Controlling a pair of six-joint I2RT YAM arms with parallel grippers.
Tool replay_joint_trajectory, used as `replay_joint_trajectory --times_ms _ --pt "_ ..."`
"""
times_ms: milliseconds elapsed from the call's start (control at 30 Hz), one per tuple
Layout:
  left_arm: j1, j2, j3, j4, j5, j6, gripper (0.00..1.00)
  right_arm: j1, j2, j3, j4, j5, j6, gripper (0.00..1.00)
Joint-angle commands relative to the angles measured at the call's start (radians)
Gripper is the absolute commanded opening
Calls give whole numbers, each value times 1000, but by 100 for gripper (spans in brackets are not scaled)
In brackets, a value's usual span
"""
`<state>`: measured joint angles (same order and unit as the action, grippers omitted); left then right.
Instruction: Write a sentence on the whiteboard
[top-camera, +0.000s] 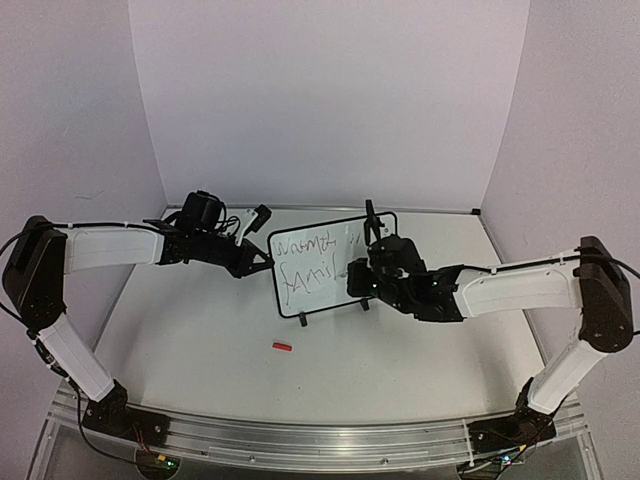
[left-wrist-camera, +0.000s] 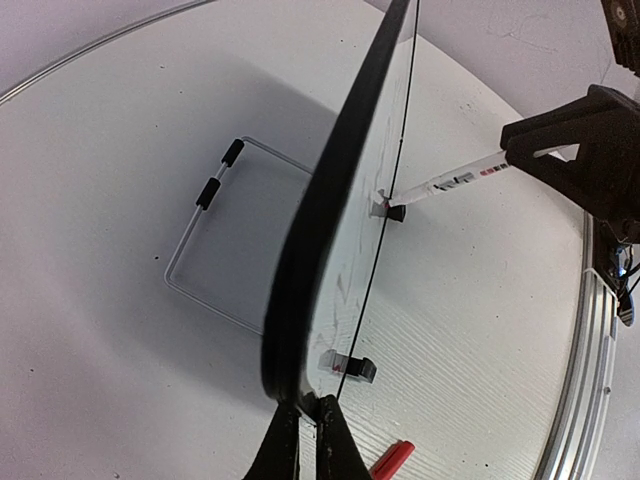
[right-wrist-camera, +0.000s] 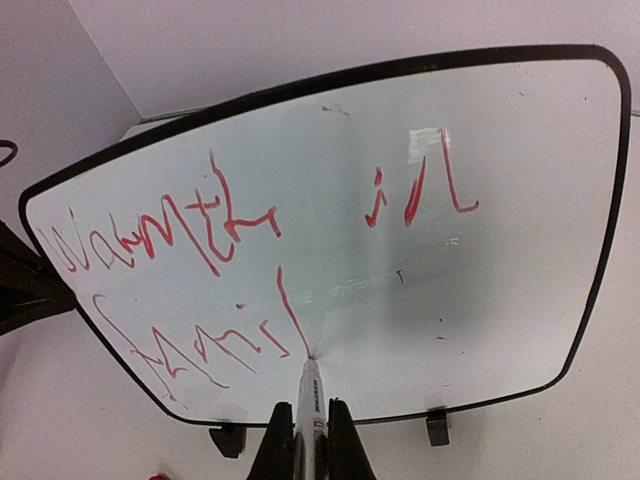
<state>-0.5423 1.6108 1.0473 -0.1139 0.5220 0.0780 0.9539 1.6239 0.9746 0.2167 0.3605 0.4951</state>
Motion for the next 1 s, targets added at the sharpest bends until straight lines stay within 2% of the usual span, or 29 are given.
replay_joint_trajectory --times_ms 0,267,533,967 --pt "1 20 25 -47 -50 37 0 -5 23 -3 -6 -10 31 0" --pt "0 19 23 -46 -50 36 0 -5 -30 -14 -11 -31 29 0" --pt "1 17 23 -46 -51 35 0 -5 -129 -31 -29 29 16 0" --pt "1 24 28 -47 -48 34 0 -5 -71 34 -11 40 -34 0"
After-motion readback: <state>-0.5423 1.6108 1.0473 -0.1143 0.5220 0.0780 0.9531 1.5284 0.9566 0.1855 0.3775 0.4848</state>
